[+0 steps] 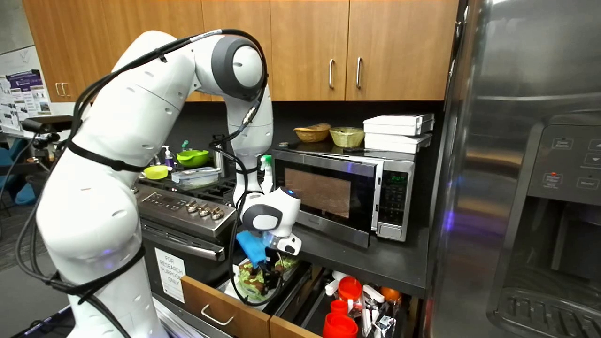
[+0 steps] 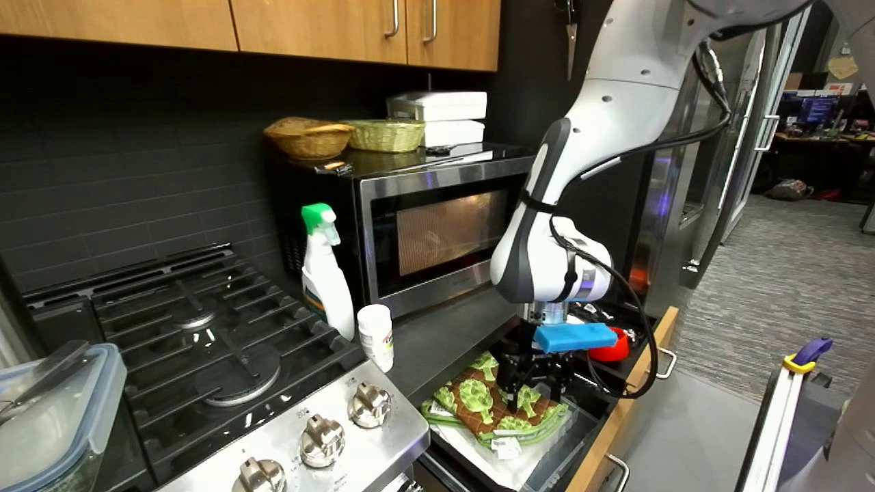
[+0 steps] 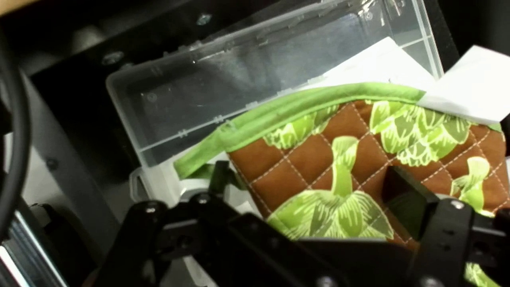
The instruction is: Move the oven mite to the right side of the drawer
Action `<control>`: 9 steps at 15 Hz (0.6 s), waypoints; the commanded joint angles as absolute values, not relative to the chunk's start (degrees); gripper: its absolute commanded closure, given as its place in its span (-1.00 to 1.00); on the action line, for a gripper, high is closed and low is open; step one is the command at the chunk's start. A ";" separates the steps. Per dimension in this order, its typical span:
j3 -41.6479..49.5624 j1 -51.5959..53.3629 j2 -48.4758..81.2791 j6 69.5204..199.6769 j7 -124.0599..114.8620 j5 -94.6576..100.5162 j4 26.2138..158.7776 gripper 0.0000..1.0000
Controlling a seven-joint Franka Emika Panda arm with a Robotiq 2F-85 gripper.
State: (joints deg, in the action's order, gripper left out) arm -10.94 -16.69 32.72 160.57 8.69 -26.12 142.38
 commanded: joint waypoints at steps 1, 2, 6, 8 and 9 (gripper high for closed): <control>-12.92 -18.58 34.07 162.17 10.28 -26.75 142.33 -0.35; -13.02 -18.67 34.09 162.20 10.25 -26.67 142.43 -0.22; -12.83 -18.95 33.90 162.17 10.20 -26.32 142.67 0.34; -12.81 -19.25 33.69 162.15 10.48 -26.31 142.77 0.57; -12.81 -19.28 33.58 162.16 10.58 -26.27 142.80 0.66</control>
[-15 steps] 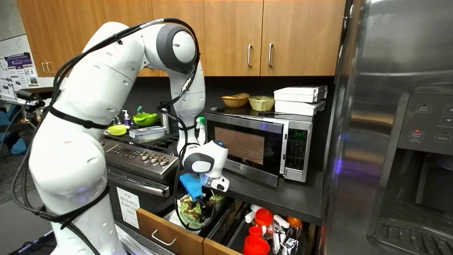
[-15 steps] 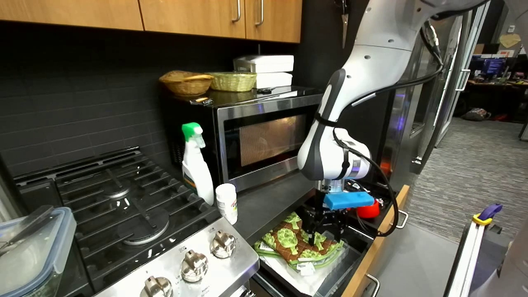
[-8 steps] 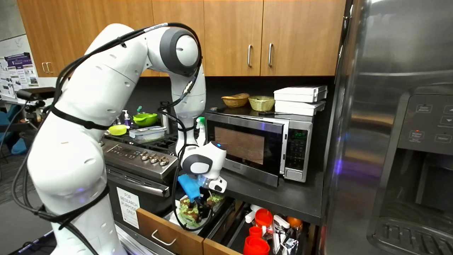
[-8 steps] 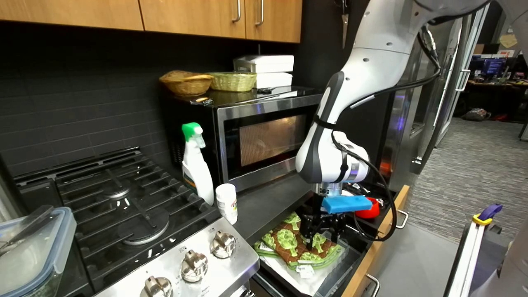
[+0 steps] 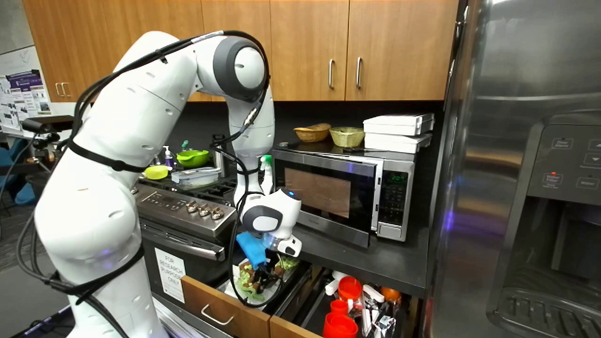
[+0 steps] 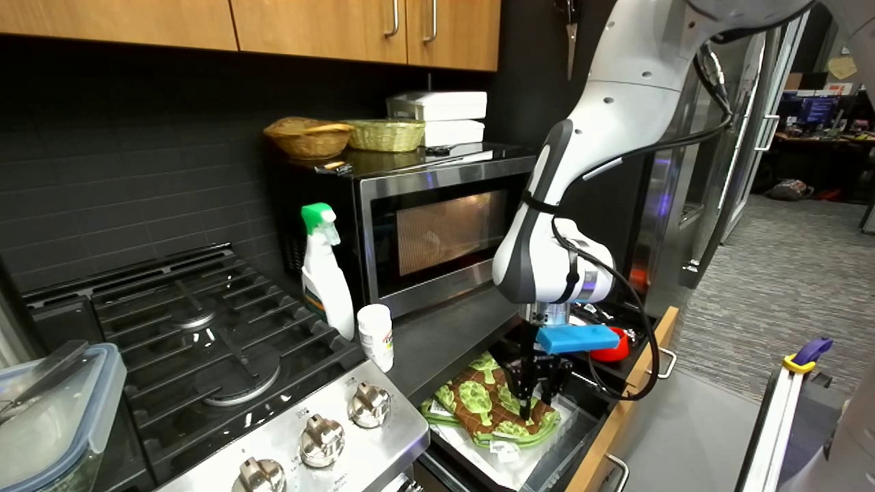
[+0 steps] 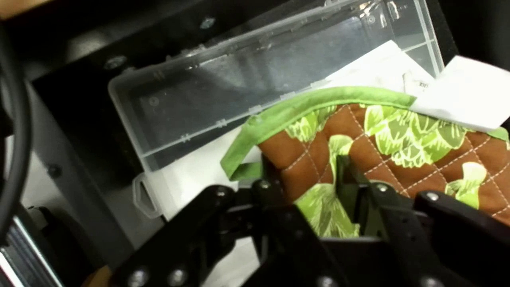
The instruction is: Move the oven mite to the right side of the drawer
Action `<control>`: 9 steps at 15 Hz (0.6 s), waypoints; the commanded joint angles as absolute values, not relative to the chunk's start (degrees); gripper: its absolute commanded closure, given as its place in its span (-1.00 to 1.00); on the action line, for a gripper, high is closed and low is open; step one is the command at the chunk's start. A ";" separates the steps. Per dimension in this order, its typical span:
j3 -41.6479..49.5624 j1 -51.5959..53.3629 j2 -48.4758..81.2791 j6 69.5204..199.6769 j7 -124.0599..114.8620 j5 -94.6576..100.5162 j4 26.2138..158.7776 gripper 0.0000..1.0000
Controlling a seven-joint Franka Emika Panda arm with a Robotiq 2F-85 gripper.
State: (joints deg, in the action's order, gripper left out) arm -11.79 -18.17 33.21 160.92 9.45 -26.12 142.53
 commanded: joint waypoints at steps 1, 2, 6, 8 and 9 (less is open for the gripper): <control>-12.74 -18.96 33.20 161.70 10.21 -26.12 142.66 0.69; -12.65 -18.59 32.88 161.28 9.81 -25.97 142.47 0.70; -12.58 -17.46 31.14 160.20 9.05 -25.60 142.67 0.92; -12.48 -16.64 30.05 159.69 8.63 -25.30 142.85 0.95; -12.35 -16.15 29.52 159.47 8.42 -25.14 142.96 0.93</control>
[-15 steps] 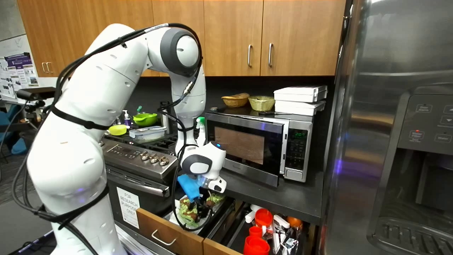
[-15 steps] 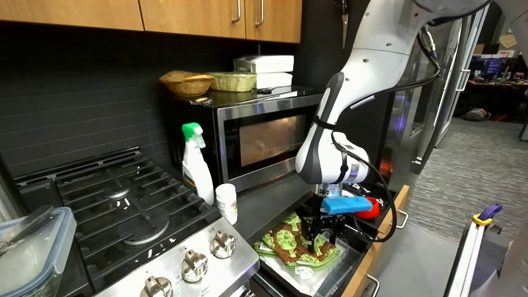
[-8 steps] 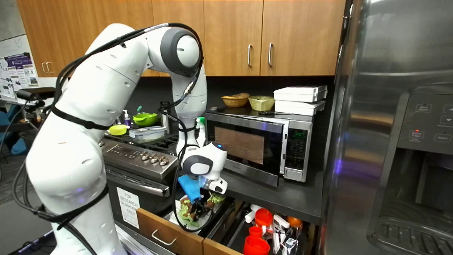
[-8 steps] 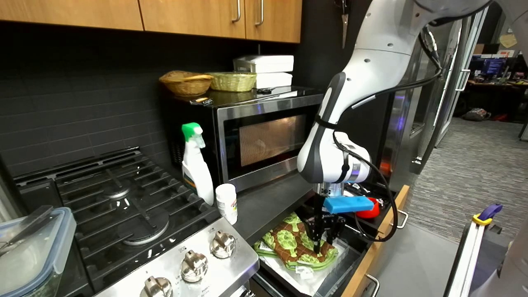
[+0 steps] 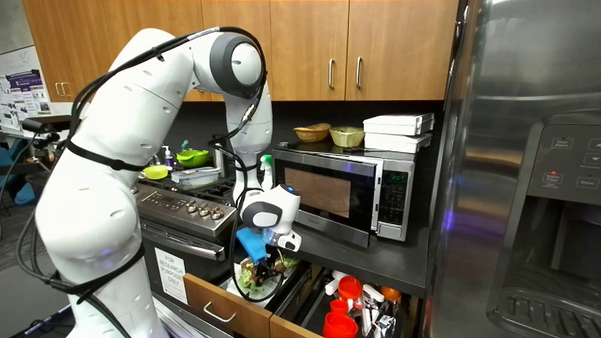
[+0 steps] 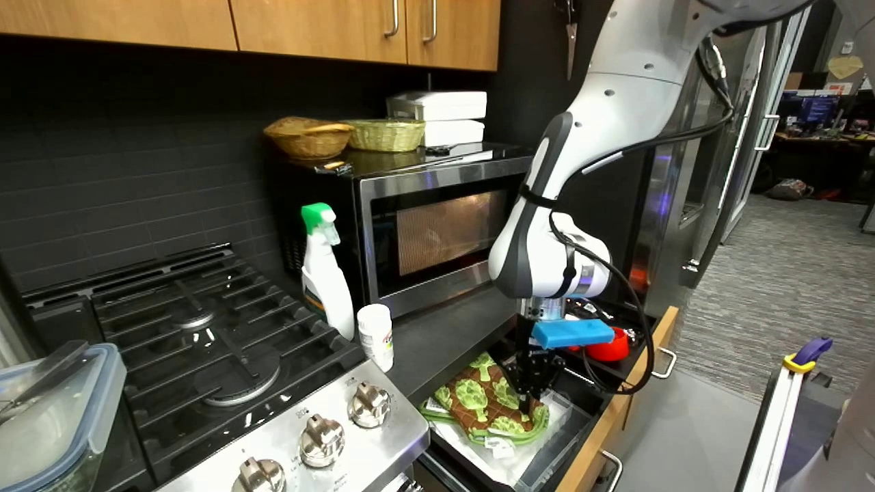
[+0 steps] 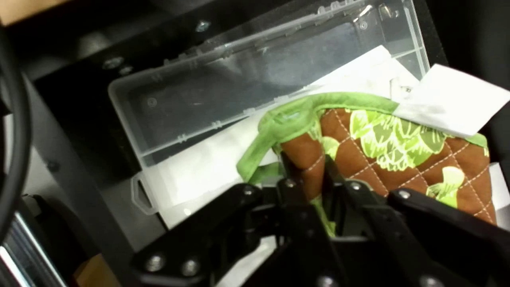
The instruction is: Move the oven mite to the right side of the drawer
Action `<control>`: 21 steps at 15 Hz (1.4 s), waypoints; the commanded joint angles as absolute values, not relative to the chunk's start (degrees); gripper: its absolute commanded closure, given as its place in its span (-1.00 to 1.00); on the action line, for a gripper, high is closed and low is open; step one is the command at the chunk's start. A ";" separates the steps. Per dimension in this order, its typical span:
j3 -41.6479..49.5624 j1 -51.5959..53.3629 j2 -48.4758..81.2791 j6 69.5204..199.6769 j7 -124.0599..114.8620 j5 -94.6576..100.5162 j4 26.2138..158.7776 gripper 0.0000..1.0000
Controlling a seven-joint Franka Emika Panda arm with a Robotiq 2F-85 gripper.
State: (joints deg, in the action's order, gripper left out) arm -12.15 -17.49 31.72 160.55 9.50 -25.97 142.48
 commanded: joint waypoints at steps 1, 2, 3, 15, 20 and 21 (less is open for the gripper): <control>-12.33 -15.76 29.10 159.26 8.32 -25.06 143.03 0.92; -12.32 -15.51 28.93 159.63 8.62 -25.09 143.51 0.94; -12.23 -15.12 28.62 159.72 8.66 -25.02 143.76 0.94; -10.68 -10.85 20.88 157.65 4.50 -25.09 147.91 0.93; -7.61 -8.06 15.50 154.40 0.48 -24.16 149.97 0.93; -6.86 -7.47 14.51 153.63 -0.23 -23.86 150.31 0.93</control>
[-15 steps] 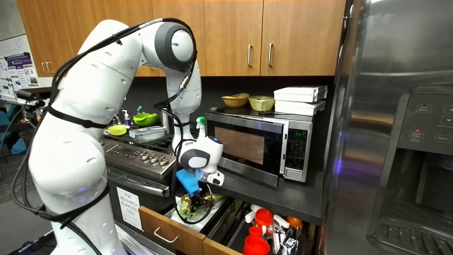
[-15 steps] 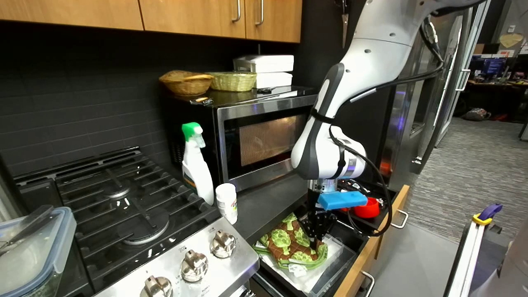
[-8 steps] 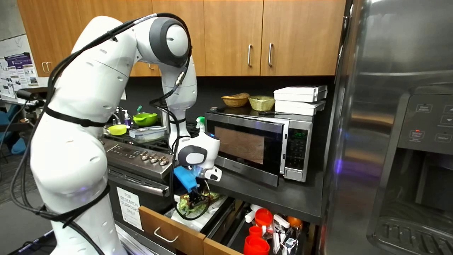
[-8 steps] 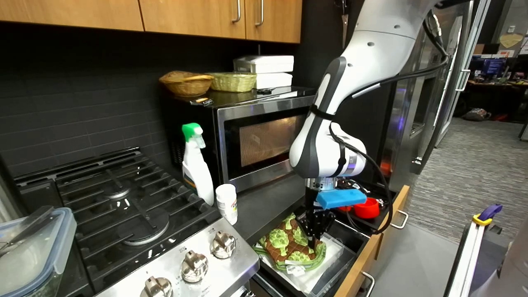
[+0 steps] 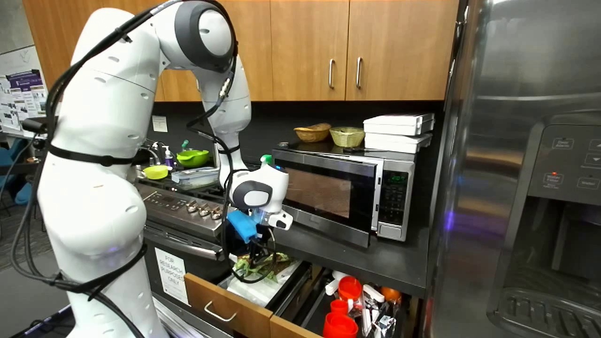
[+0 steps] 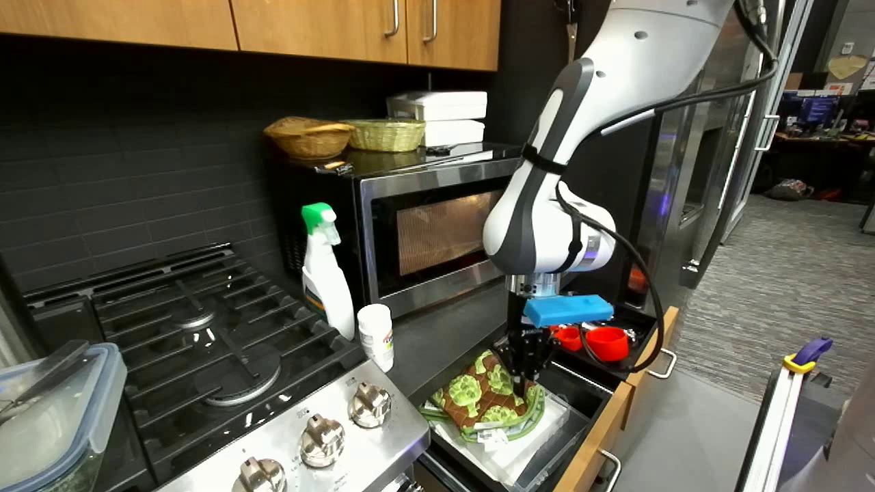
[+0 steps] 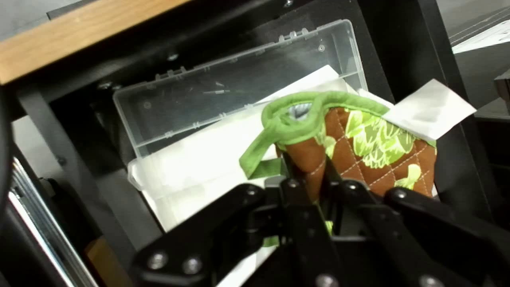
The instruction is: Move the oven mite to the right side of the drawer
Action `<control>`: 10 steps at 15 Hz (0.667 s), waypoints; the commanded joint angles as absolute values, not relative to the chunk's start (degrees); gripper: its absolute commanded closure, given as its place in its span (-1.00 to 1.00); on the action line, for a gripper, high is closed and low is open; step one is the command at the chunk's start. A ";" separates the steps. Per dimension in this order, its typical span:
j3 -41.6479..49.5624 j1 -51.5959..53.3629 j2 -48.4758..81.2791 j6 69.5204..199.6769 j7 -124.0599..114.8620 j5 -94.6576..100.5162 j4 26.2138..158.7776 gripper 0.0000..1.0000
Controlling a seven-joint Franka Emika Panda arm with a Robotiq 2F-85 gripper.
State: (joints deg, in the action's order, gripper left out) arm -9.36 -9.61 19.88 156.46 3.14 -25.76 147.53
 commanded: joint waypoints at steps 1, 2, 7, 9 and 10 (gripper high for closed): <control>-6.19 -6.88 13.66 152.90 -1.10 -23.54 150.60 0.93; -5.54 -6.41 12.82 152.04 -1.91 -23.10 150.87 0.93; -3.09 -4.35 9.09 148.69 -5.67 -20.74 151.81 0.93; -2.43 -3.67 7.46 147.48 -7.17 -19.69 152.09 0.93; -2.16 -3.29 6.72 146.80 -7.97 -19.08 152.14 0.93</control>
State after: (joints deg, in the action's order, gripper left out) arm -3.86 -5.08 11.48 149.42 -4.73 -21.24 150.19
